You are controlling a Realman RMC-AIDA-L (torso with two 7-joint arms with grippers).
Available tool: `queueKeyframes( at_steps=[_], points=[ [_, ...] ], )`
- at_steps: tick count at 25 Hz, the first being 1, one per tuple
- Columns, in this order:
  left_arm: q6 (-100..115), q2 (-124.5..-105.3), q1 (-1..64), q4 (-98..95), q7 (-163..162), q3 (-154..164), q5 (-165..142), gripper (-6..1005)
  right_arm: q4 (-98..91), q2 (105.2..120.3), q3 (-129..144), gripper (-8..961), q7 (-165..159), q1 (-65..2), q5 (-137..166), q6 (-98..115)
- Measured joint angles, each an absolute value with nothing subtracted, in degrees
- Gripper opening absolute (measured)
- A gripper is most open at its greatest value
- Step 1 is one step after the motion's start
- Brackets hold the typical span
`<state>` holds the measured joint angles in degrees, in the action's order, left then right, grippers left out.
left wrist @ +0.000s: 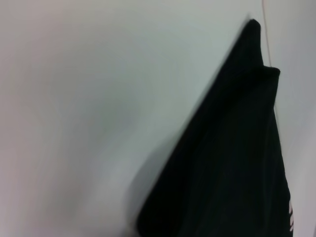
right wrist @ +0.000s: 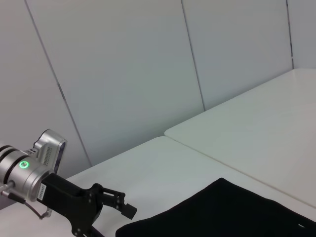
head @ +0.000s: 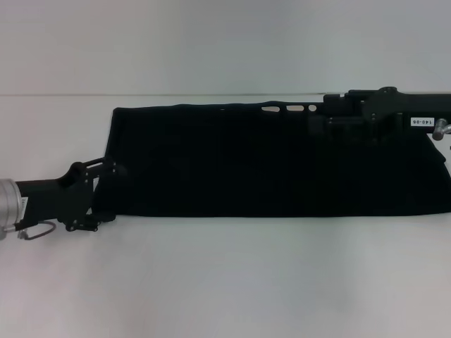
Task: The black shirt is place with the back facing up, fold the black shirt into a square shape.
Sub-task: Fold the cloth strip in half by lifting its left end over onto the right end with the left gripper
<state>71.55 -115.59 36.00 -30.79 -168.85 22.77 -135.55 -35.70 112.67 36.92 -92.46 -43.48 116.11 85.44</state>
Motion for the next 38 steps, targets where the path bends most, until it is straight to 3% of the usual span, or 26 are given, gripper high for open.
queueKeyframes(
  at_steps=[38],
  points=[
    [67.3,-115.67,35.0,-30.2,-168.1,20.6,-136.5,949,-36.5,112.38,34.1,745,-92.5,-43.2,116.1,85.5]
  ],
)
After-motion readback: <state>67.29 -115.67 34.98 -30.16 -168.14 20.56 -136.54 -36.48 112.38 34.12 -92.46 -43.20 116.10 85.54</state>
